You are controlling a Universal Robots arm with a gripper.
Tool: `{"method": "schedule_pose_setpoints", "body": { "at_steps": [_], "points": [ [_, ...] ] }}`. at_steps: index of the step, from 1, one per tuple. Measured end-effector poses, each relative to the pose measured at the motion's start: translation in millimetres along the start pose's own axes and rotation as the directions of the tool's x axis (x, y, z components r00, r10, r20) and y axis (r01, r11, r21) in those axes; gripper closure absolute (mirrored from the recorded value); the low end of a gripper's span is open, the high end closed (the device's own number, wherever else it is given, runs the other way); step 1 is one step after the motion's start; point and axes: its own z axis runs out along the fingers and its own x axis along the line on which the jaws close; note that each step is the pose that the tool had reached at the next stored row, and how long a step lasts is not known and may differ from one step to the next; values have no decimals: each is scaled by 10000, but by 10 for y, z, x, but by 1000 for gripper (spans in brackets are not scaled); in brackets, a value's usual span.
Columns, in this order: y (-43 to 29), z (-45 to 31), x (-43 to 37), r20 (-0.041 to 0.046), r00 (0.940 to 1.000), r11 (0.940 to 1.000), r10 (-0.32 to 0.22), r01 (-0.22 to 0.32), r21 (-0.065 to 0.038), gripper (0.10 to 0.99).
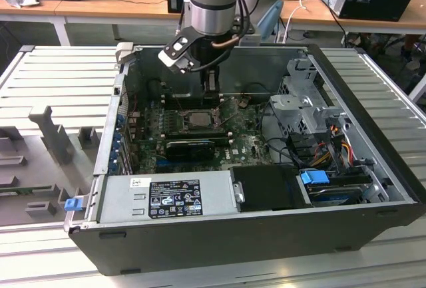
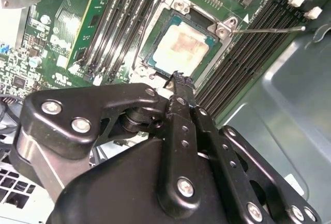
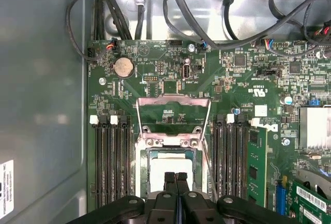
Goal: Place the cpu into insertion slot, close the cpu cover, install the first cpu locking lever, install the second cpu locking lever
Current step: 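Close the cpu cover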
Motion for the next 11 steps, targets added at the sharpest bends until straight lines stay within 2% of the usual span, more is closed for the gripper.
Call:
{"method": "schedule_pose_setpoints", "body": {
  "at_steps": [2, 7, 11],
  "points": [
    [11, -2, 0, 0, 10000, 10000, -1, 1, -1, 980],
    [13, -67, 2, 0, 10000, 10000, 0, 0, 0, 980],
    [37, -77, 3, -1, 10000, 10000, -4, 4, -1, 980]
  ]
}}
